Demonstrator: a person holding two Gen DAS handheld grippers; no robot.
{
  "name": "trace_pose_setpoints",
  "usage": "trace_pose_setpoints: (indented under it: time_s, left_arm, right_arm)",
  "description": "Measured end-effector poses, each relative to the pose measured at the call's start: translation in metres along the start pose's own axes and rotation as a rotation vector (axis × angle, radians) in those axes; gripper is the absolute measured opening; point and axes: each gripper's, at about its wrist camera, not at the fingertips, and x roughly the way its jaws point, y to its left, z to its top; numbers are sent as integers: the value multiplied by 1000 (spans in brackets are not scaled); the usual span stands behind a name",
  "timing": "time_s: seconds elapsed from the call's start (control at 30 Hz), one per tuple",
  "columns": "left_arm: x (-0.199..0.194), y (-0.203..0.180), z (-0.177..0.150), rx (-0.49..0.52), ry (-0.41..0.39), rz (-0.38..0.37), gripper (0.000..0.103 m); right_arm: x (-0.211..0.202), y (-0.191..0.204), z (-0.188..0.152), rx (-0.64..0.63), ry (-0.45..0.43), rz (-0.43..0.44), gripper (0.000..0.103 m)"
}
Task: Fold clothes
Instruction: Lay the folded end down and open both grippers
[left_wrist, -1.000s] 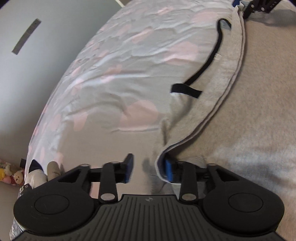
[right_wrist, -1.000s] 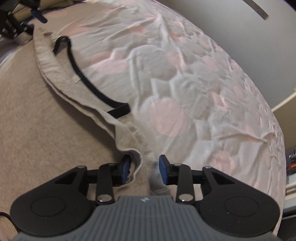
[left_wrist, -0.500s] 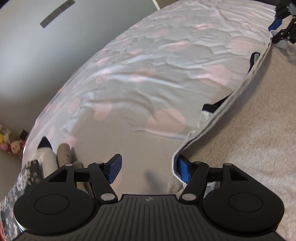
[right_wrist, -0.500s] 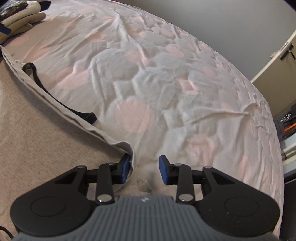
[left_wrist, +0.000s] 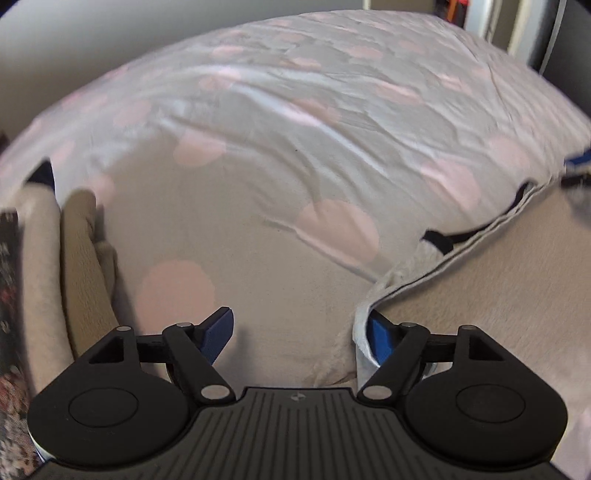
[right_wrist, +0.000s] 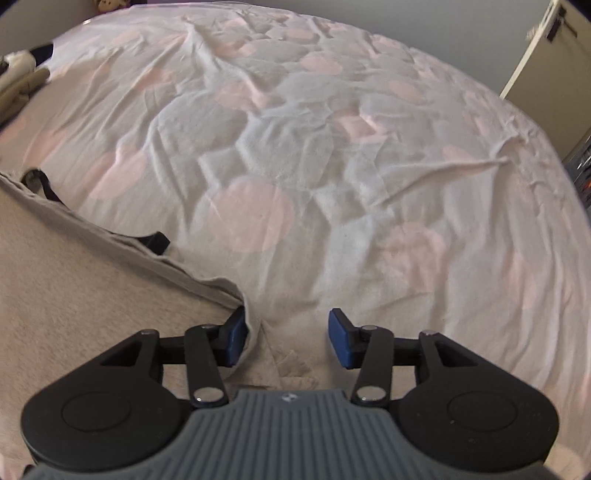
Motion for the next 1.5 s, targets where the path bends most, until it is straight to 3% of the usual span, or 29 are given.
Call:
trace_pose_setpoints:
  time_s: [0.27,0.37,0.53,0.63,0.8,1.0,1.07,1.4,1.5]
  left_arm:
    - [3,22,6,-131,73,-150,74]
    - [2,33,8,-185,87,-135,74]
    - [-19,44,10,-328,-41,-112,74]
    - [-27,40,13,-285,-64,-26,73]
    - [-38,27,6,-245,-68,-4,72]
    - [-63,1,-12,-158,-132,54,66]
    - [-71,-7,-23,-160,-152,52,55]
    - [-110,-55,-114,-143,-187,-17,54]
    - [-117,-66,-144,-160,-186,-18,54]
  right_arm:
    - [-5,-16,1,111,1,61,50]
    - [-7,-22,1,164,9,88,50]
    - [-14,-37,1,314,-18,100,51]
    - [-22,-44,4,349,-52,44,51]
    - [-35,-44,1,322,-71,19,51]
    - [-71,-27,-10,234,-208,-106,36]
    - [-79,-23,-16,228,-218,-84,30]
    - [-109,26,-115,283,-132,46,30]
    - [-116,29,-145,357,-106,55,37]
